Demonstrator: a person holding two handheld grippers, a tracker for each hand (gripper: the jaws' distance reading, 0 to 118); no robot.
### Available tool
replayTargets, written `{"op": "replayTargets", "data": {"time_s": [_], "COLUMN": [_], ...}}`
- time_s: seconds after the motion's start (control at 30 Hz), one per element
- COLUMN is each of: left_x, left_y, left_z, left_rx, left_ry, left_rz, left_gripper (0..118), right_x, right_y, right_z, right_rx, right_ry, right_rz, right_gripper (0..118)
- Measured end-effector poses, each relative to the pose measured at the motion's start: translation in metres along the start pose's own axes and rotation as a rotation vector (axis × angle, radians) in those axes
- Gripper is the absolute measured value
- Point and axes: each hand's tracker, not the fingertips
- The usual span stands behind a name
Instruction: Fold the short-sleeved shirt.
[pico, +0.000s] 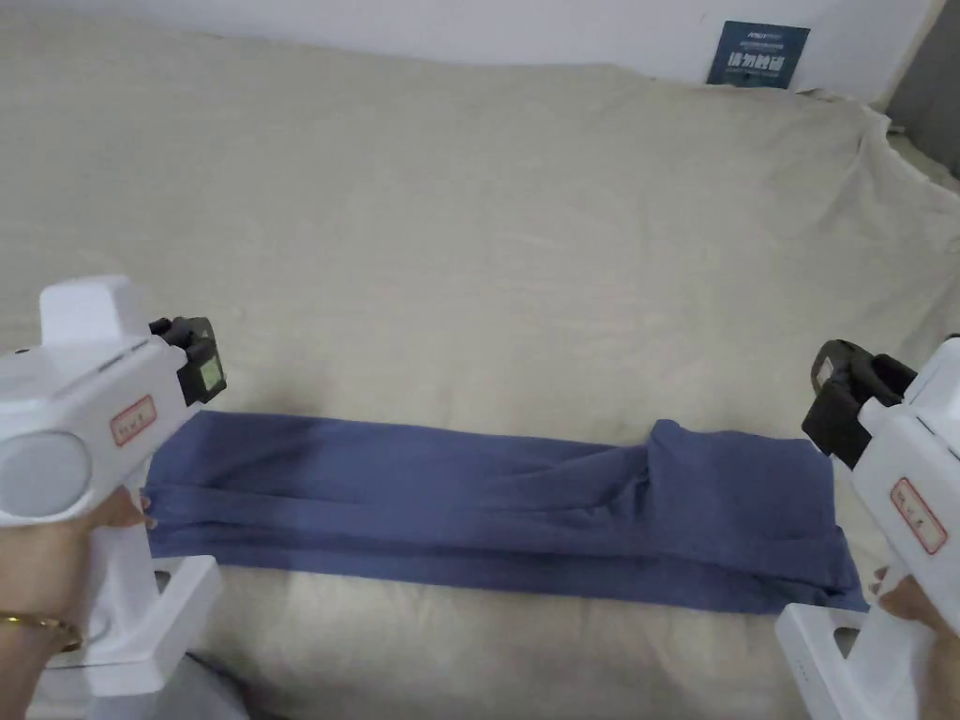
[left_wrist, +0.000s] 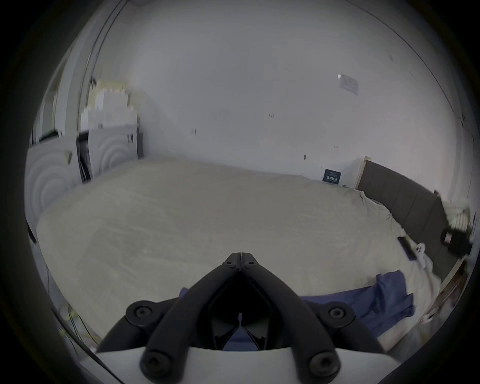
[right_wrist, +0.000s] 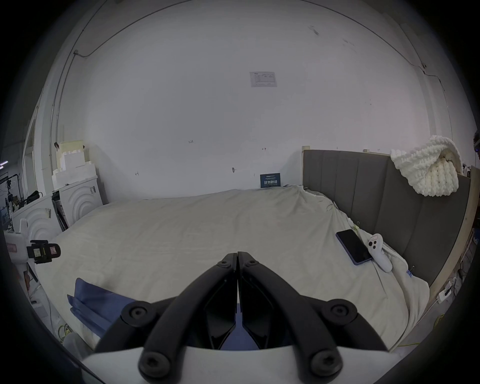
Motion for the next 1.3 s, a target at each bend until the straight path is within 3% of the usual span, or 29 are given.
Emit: {"op": "replayTargets", "data": {"time_s": [0.03,0.07,0.1,0.17,0.2,0.33,0.5,0.63,0.7,0.87,0.9,0.93,1.0,1.03,1.3], "left_x": [-0.012,-0.024,-0.037,-0.065,-0.079,-0.132,-0.166,-0.168,-0.165,-0.155,-0.154,-0.154,-0.151,-0.150,-0.131], "left_y": [0.007,0.014,0.019,0.026,0.027,0.016,-0.023,-0.054,-0.064,-0.068,-0.069,-0.065,-0.066,-0.067,-0.065], "left_z": [-0.004,-0.009,-0.013,-0.025,-0.031,-0.058,-0.078,-0.091,-0.092,-0.092,-0.093,-0.093,-0.093,-0.096,-0.098], "left_rx": [-0.041,-0.081,-0.120,-0.195,-0.226,-0.382,-0.507,-0.590,-0.621,-0.589,-0.586,-0.583,-0.568,-0.575,-0.604], "left_ry": [-0.027,-0.053,-0.083,-0.106,-0.111,-0.136,-0.290,-0.250,-0.310,-0.372,-0.382,-0.389,-0.377,-0.339,-0.247], "left_rz": [0.073,0.125,0.183,0.249,0.280,0.414,0.501,0.467,0.497,0.525,0.537,0.541,0.531,0.522,0.436], "left_gripper": [26,59,78,96,114,118,118,118,112,111,105,92,40,27,9], "right_x": [0.000,-0.006,-0.007,-0.008,-0.012,-0.019,-0.024,-0.028,-0.030,-0.032,-0.032,-0.033,-0.035,-0.035,-0.030], "right_y": [0.000,0.001,0.002,0.002,0.002,0.004,0.005,0.006,0.006,0.007,0.007,0.006,0.005,0.004,0.000], "right_z": [-0.001,0.001,0.001,0.000,0.001,-0.002,-0.007,-0.011,-0.011,-0.014,-0.015,-0.016,-0.016,-0.017,-0.013], "right_rx": [-0.005,-0.009,-0.013,-0.020,-0.023,-0.038,-0.058,-0.067,-0.071,-0.081,-0.083,-0.085,-0.089,-0.093,-0.101], "right_ry": [0.000,0.001,0.003,0.001,0.001,-0.001,-0.011,-0.029,-0.033,-0.039,-0.039,-0.039,-0.035,-0.032,-0.027], "right_rz": [0.000,0.001,0.001,0.006,0.010,0.012,0.003,0.005,0.005,0.006,0.002,-0.002,-0.005,-0.006,-0.007], "right_gripper": [0,0,0,0,0,0,0,0,0,0,0,0,0,0,0]}}
